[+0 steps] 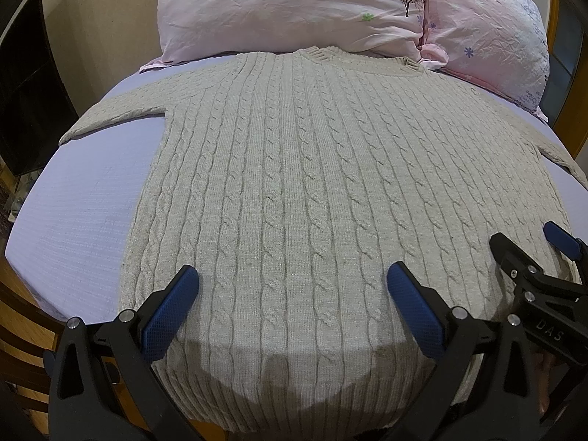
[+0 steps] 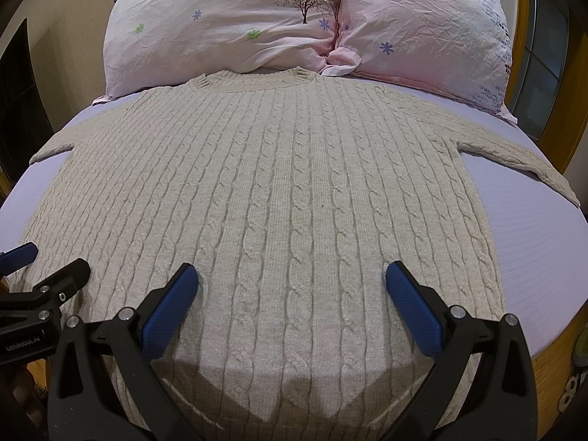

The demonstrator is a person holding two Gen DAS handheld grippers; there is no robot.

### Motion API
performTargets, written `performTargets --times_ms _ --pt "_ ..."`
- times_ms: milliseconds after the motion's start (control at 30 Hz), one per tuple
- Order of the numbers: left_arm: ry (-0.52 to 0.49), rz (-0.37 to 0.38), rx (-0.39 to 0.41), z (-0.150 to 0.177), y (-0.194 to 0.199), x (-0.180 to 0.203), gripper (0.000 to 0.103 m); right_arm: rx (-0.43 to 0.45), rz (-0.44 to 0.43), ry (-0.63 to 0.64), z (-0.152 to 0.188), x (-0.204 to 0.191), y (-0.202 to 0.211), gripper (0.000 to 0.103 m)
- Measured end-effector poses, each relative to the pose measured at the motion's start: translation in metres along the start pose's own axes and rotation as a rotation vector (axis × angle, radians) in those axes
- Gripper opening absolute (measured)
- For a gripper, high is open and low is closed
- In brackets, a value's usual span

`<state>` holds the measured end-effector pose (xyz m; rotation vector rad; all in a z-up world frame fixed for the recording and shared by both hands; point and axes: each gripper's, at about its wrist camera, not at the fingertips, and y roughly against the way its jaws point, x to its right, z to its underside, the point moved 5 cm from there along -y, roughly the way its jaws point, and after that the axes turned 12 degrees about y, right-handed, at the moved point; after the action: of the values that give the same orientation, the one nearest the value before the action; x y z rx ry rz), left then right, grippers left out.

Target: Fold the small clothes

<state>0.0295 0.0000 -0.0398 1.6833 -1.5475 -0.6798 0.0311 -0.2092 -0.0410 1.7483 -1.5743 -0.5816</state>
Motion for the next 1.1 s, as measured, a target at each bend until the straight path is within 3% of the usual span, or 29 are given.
performTargets --times_ms 867,1000,1100 --pt "0.000 0.000 0.003 0.000 0.000 0.000 0.102 0.017 -0.002 0.007 0.001 -0.002 -0.001 0.101" --pt "-0.002 0.004 0.037 0.001 0.001 0.000 0.102 0.078 -0.077 0.035 -0.004 0.008 0.001 0.101" --pt "-0.007 0.013 0.081 0.000 0.009 -0.001 0.102 0.143 -0.144 -0.087 -0.016 0.056 0.014 0.101"
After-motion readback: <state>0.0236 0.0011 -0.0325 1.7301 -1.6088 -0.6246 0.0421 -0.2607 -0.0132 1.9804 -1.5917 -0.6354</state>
